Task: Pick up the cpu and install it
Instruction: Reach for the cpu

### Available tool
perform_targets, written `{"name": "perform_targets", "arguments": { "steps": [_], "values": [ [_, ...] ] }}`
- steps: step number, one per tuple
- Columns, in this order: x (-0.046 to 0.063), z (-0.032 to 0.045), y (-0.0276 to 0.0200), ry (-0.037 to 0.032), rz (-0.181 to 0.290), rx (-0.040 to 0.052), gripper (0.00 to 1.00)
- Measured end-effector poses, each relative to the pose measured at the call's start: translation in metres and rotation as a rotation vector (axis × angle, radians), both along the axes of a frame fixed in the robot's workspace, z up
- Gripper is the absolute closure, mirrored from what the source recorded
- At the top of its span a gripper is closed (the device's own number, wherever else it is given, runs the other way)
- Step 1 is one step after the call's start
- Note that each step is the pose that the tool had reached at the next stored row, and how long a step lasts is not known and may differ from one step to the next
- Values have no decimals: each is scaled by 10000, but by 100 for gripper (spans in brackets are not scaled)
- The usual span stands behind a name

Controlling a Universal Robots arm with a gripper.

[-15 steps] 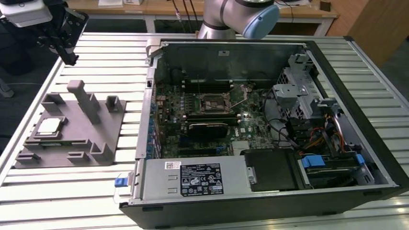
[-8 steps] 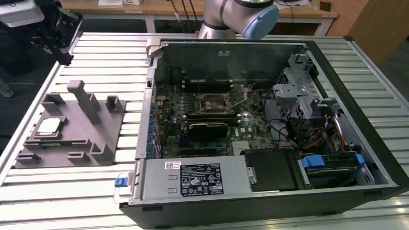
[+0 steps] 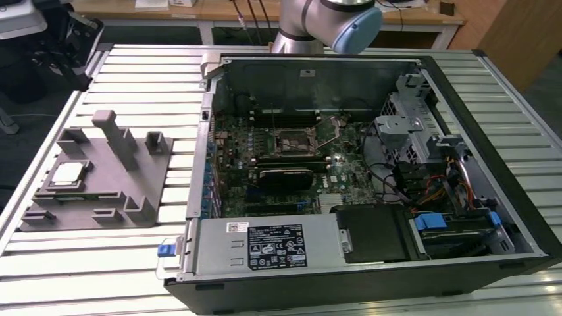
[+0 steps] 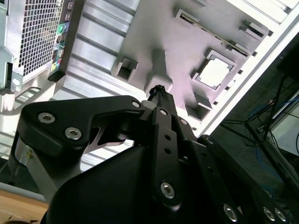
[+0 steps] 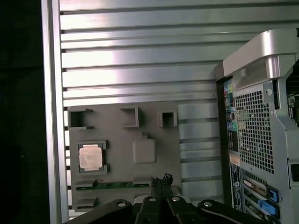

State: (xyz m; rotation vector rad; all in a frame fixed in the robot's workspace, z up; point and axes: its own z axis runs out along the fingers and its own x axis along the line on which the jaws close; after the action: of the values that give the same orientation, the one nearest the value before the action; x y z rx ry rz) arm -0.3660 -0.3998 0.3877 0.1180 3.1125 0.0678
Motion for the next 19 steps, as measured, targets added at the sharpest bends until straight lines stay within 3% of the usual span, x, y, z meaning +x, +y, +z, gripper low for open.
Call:
{"name": "perform_targets", "arguments": {
  "steps": [12, 19],
  "values": [
    [-193, -51, -3, 0, 1, 0, 89],
    [-322, -170, -10, 0, 1, 0, 89]
  ]
}}
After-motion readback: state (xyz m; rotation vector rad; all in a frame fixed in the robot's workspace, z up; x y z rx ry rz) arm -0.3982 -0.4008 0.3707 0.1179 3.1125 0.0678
